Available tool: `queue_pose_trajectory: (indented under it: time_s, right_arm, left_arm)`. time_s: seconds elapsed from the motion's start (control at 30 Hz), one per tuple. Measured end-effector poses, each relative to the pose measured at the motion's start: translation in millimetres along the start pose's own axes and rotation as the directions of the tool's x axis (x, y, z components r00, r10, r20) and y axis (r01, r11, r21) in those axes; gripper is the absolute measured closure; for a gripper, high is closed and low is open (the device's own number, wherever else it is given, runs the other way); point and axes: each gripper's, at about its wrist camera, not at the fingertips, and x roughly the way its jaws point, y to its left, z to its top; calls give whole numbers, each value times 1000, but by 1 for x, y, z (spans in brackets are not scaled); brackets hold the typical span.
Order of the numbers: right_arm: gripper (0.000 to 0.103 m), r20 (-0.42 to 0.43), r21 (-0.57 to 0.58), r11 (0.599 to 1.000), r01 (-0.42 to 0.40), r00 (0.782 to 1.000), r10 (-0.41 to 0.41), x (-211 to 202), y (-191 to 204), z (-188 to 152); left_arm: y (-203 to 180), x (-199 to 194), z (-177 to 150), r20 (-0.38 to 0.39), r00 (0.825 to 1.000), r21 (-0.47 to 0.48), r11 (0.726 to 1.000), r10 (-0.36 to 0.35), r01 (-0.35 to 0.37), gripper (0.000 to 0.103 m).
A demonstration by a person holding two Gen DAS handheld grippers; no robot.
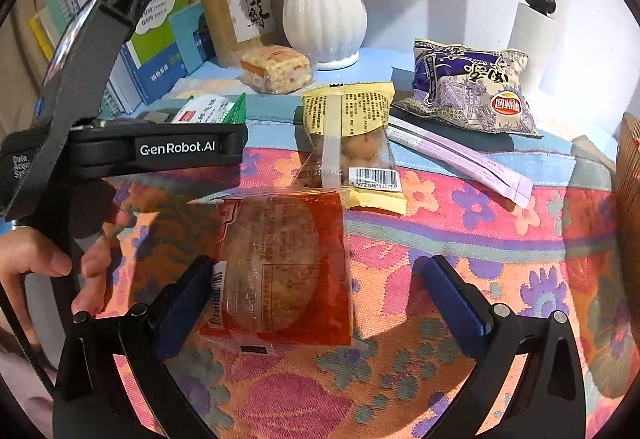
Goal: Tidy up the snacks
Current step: 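Position the left tool around the white pack while the right tool aligns on the red cake pack, then close the left tool on the white pack while the right tool grips the red cake pack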
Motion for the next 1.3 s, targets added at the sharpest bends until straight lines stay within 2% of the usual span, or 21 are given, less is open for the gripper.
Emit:
queue_pose_trajectory:
  time_s: [0.33,0.5,0.93,1.07,1.2,1.23,1.27,1.3]
  right_arm:
    - [0,0,-6,1000,-16,1000,16,3,1,4]
    - [0,-15,-33,999,18,1000,-19,6,6,4]
    - [0,-24,-46,998,37,999,-38,9,8,5]
    - [0,-23,-46,998,36,999,-37,8,8,5]
    - [0,-10,-40,999,3,1000,-3,6,7,5]
    - [8,1,-41,999,-9,1000,9,4,7,5]
    - [20,25,-45,999,-25,999,26,0,7,4]
    - [49,42,-51,997,-56,997,58,-4,7,3]
  left_arm:
    - [-1,0,0,-1,1000,3,1000,4,-4,0]
    - [-1,-1,0,-1,1000,2,1000,5,-5,0]
    - [-1,1,0,-4,1000,15,1000,9,-9,0]
    - [-1,1,0,-4,1000,14,1000,9,-9,0]
    - [-2,0,-1,-4,1000,16,1000,10,-10,0]
    - [-2,0,0,-4,1000,19,1000,10,-10,0]
    - [-2,-1,-1,2,1000,26,1000,3,-3,8]
    - [-2,-4,-1,16,1000,32,999,-12,11,19]
